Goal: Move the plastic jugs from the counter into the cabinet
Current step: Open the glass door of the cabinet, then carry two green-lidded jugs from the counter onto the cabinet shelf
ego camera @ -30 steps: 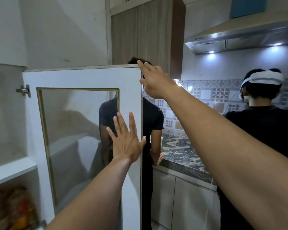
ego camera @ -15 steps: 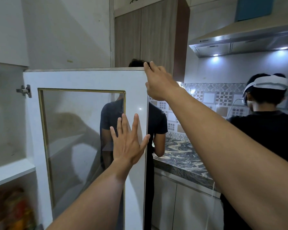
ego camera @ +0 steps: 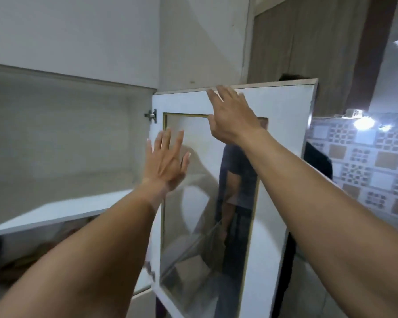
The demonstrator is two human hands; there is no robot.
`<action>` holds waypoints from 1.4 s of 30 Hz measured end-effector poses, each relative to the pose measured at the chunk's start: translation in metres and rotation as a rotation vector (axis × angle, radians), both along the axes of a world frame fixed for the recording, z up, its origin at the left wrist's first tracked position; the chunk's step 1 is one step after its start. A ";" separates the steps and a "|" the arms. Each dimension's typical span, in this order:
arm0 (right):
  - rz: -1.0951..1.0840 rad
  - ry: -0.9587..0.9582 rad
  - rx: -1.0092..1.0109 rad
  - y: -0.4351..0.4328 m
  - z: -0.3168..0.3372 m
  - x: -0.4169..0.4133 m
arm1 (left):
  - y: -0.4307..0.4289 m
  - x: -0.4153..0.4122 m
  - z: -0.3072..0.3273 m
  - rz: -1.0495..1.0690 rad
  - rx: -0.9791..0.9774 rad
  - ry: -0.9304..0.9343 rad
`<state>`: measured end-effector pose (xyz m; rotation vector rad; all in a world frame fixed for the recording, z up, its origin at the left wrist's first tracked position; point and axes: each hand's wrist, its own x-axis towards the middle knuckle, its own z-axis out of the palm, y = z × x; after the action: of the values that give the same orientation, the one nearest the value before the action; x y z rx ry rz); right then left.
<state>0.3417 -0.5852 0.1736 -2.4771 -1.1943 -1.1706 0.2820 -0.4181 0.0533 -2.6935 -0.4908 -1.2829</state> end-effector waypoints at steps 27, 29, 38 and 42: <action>1.113 0.449 -0.263 0.474 -0.155 -0.403 | 0.281 -0.536 -0.128 1.147 -0.343 0.049; 1.170 0.474 -0.291 0.495 -0.167 -0.443 | 0.288 -0.573 -0.140 1.206 -0.360 0.018; 1.351 0.508 -0.491 0.575 -0.240 -0.579 | 0.315 -0.695 -0.203 1.418 -0.488 -0.156; 1.413 0.517 -0.581 0.618 -0.278 -0.635 | 0.342 -0.734 -0.237 1.487 -0.572 -0.185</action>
<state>-0.2932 0.0325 -0.1047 -1.2173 -2.4963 0.2063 -0.4524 -0.0759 -0.1836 -1.4647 -2.4458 -0.8580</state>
